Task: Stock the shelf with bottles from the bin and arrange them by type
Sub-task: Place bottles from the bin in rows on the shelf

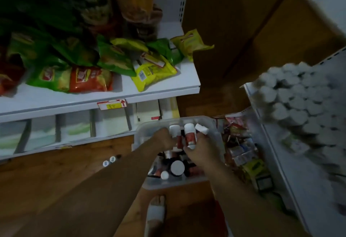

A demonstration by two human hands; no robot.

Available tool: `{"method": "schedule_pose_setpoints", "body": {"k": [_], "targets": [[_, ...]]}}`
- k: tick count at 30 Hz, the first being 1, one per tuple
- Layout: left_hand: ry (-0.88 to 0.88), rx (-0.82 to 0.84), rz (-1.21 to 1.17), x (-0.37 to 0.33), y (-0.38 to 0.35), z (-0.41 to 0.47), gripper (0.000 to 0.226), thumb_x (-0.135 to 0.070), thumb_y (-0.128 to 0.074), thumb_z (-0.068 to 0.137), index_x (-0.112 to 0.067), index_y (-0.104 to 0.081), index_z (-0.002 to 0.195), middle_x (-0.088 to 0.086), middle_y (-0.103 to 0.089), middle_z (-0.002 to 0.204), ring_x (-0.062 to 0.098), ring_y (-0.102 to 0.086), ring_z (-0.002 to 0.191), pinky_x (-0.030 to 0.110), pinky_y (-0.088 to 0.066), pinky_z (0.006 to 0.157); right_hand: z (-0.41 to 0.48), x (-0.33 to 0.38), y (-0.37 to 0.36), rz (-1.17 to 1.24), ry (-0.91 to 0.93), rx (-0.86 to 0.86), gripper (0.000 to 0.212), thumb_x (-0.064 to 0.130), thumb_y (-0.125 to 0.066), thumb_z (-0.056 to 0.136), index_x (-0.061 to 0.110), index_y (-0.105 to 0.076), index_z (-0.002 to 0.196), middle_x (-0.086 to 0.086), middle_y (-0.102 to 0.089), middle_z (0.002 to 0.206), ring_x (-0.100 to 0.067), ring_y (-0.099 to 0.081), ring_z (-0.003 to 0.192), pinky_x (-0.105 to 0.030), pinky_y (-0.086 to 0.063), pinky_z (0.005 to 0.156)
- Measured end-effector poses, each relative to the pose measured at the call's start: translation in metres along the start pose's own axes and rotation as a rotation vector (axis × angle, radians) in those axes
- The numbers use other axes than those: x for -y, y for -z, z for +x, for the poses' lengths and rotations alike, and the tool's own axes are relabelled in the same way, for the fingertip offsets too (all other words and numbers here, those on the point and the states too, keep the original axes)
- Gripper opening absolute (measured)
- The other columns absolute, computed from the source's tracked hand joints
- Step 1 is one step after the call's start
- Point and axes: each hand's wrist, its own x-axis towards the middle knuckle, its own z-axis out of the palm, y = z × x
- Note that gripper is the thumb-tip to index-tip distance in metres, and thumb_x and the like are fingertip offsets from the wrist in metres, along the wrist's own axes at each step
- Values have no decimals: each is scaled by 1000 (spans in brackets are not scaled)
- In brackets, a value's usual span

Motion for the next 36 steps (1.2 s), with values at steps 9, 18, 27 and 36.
{"method": "schedule_pose_setpoints", "body": {"k": [9, 18, 27, 36], "targets": [[137, -89, -180, 9, -42, 55, 53, -41, -70, 98, 2, -60, 127, 18, -68, 123, 33, -66, 114, 34, -56, 88, 73, -1, -35, -430, 74, -144, 83, 53, -58, 97, 12, -22, 160, -18, -53, 146, -37, -48, 135, -48, -38, 110], [52, -156, -548, -10, -13, -7, 29, -43, -73, 93, -20, -63, 108, 4, -73, 106, 18, -71, 92, 40, -63, 83, 12, 9, 8, 591, -36, -81, 26, 29, -81, 76, 19, -70, 97, 1, -74, 82, -23, -73, 80, -28, -56, 64], [-400, 113, -1045, -136, 42, -173, 34, -36, -65, 102, -26, -62, 135, 6, -75, 123, 26, -76, 107, 41, -64, 79, -155, 14, 164, 1322, 201, -175, 44, 4, -68, 93, 20, -65, 135, -10, -74, 123, -31, -72, 113, -57, -57, 96], [-735, 529, -986, -283, 34, -314, 42, -31, -44, 111, -19, -57, 148, 12, -67, 141, 36, -66, 126, 47, -62, 87, -341, -33, 291, 1459, 343, -585, 43, 3, -47, 104, 18, -57, 142, -12, -71, 129, -33, -70, 116, -54, -61, 88]]}}
